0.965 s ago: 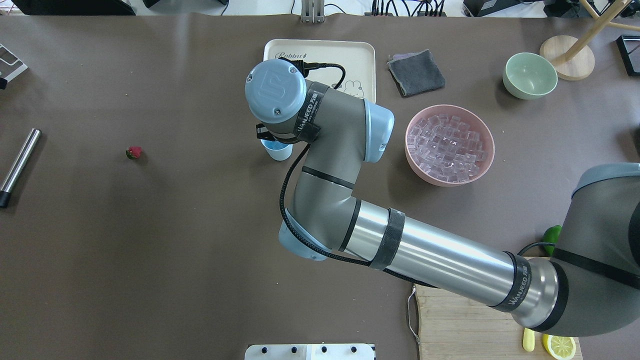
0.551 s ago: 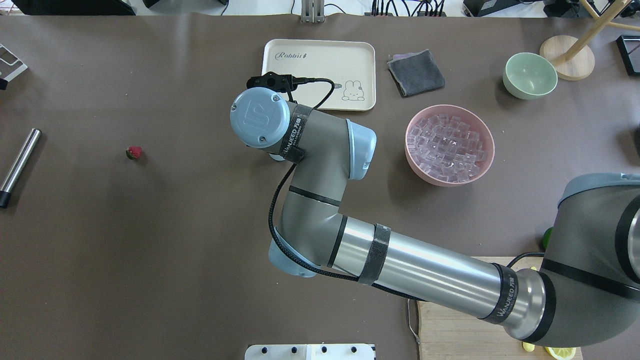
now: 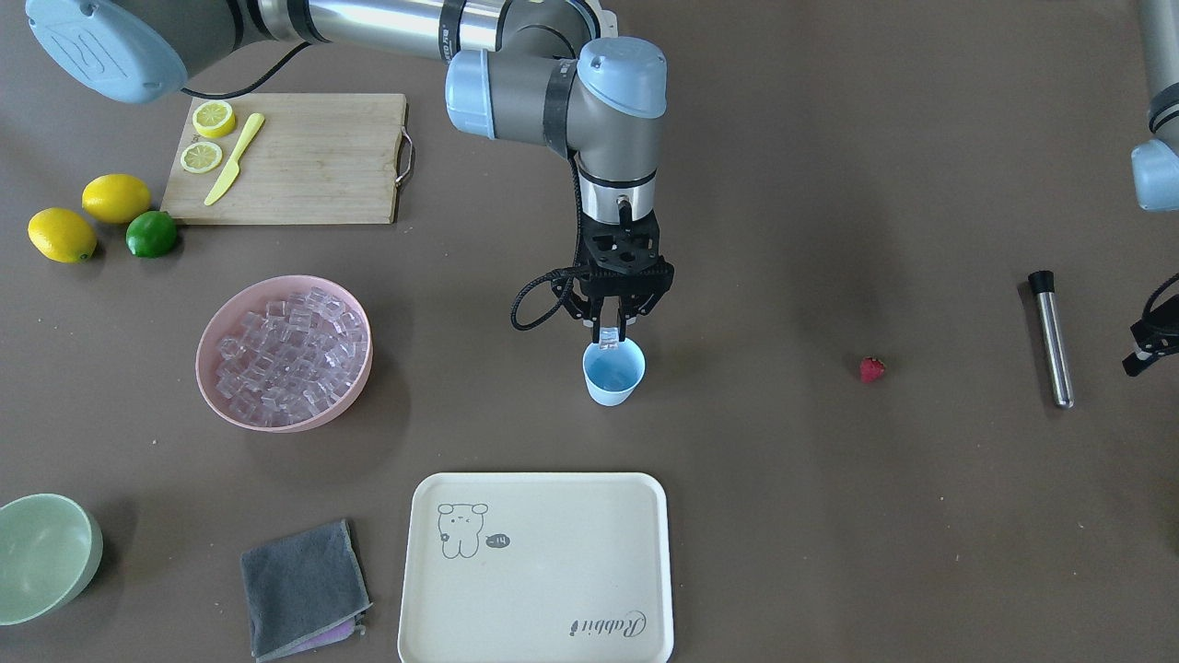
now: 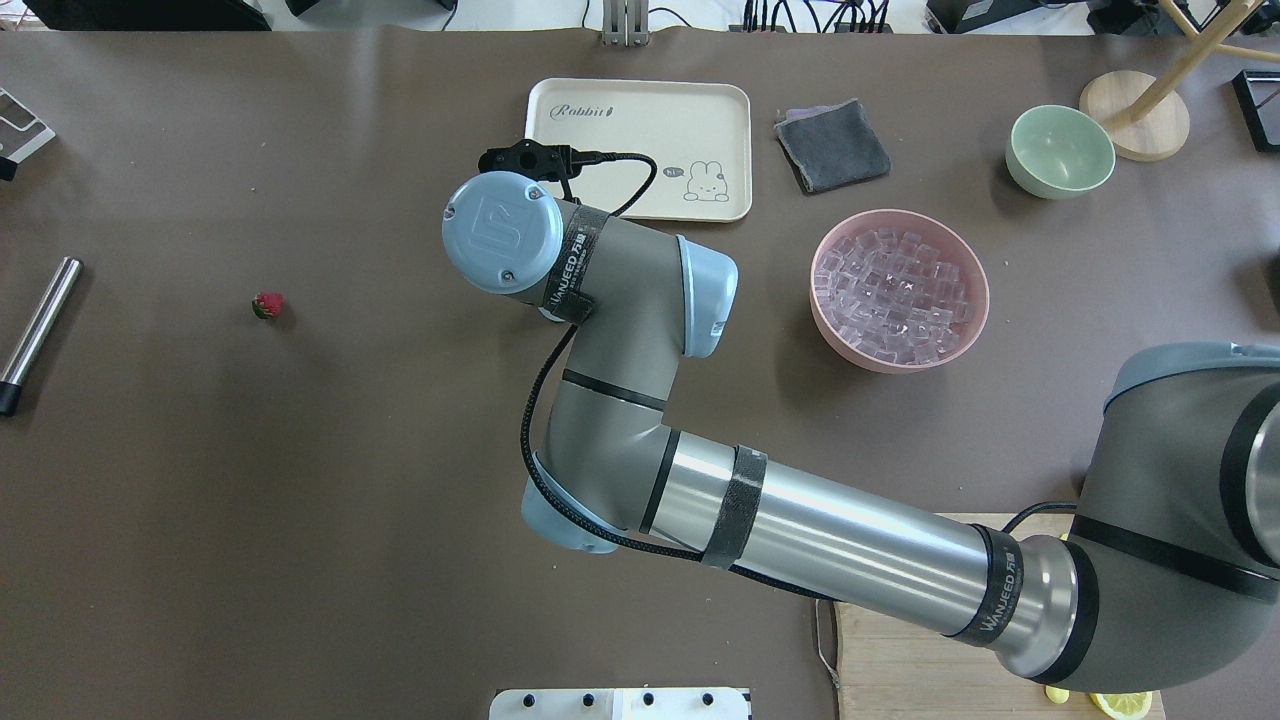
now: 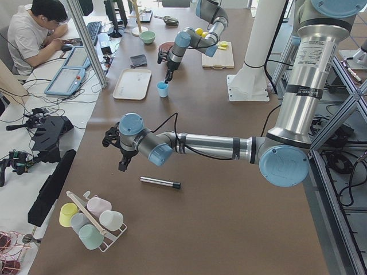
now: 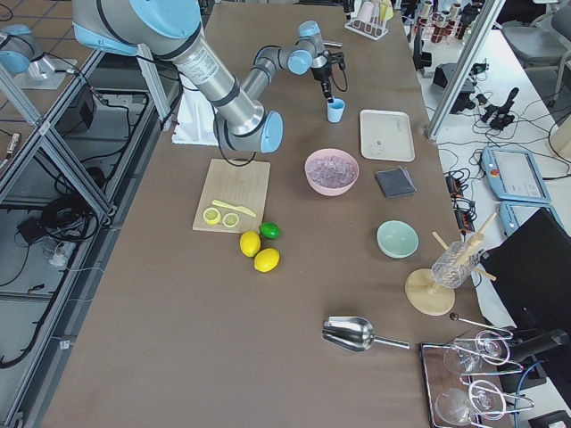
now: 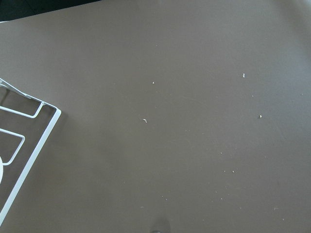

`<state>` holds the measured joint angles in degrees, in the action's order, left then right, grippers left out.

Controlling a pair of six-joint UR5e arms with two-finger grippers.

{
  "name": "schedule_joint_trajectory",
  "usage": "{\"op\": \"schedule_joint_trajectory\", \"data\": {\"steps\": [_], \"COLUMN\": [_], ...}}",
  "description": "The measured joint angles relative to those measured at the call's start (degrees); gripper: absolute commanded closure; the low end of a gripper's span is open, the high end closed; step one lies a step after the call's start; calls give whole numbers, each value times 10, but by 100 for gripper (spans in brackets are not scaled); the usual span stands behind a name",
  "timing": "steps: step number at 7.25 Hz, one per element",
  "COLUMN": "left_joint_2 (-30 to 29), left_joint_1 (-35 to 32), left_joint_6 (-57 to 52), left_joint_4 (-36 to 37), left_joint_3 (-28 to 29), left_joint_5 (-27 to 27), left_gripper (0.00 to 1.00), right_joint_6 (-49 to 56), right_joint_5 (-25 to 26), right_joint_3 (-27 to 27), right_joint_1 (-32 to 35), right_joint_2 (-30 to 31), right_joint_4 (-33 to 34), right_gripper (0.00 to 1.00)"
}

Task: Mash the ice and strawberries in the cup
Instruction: 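Lower and open the right gripper to drop the cube into the cup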

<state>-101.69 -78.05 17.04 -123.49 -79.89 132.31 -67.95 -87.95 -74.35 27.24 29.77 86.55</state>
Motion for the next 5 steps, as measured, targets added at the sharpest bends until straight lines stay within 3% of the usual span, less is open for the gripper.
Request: {"op": "schedule_joint_trajectory", "data": {"steps": [4, 5], "left_joint_2": [0, -1], "left_joint_1": [1, 1], "left_joint_6": [-1, 0], "left_joint_4": [0, 0], "left_joint_3": [2, 2], "left_joint_5": [-1, -1], "left_gripper": [3, 3], "right_joint_6": [5, 5], "right_joint_5": [4, 5], "right_joint_3": [18, 22], "right_joint_1": [3, 4], "right_joint_2": [-1, -1], "right_joint_4": [-31, -33], "right_gripper": [100, 66]}}
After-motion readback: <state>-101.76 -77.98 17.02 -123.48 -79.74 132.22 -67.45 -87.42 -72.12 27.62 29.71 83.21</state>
